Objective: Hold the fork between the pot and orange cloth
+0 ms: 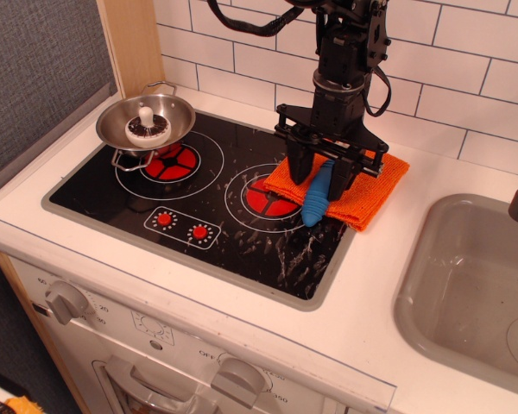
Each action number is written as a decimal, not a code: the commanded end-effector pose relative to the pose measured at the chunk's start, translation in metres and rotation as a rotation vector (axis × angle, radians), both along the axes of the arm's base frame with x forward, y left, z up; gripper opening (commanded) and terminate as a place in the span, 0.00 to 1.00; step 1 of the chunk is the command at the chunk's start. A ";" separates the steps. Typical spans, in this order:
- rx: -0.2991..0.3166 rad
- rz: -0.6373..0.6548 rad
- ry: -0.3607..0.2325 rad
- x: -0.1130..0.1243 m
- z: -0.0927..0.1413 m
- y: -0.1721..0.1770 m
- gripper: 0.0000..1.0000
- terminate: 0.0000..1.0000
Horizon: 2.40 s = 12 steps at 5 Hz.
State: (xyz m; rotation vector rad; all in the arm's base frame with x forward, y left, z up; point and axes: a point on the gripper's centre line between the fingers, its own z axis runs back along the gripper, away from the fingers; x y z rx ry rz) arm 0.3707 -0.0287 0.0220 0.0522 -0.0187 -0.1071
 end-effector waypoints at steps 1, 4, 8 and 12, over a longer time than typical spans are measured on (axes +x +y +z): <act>-0.001 -0.004 -0.041 0.007 0.015 -0.001 0.00 0.00; -0.026 0.066 -0.182 0.012 0.079 0.039 0.00 0.00; 0.013 -0.065 -0.067 0.006 0.032 0.004 1.00 0.00; 0.036 -0.059 -0.031 0.009 0.014 0.006 1.00 0.00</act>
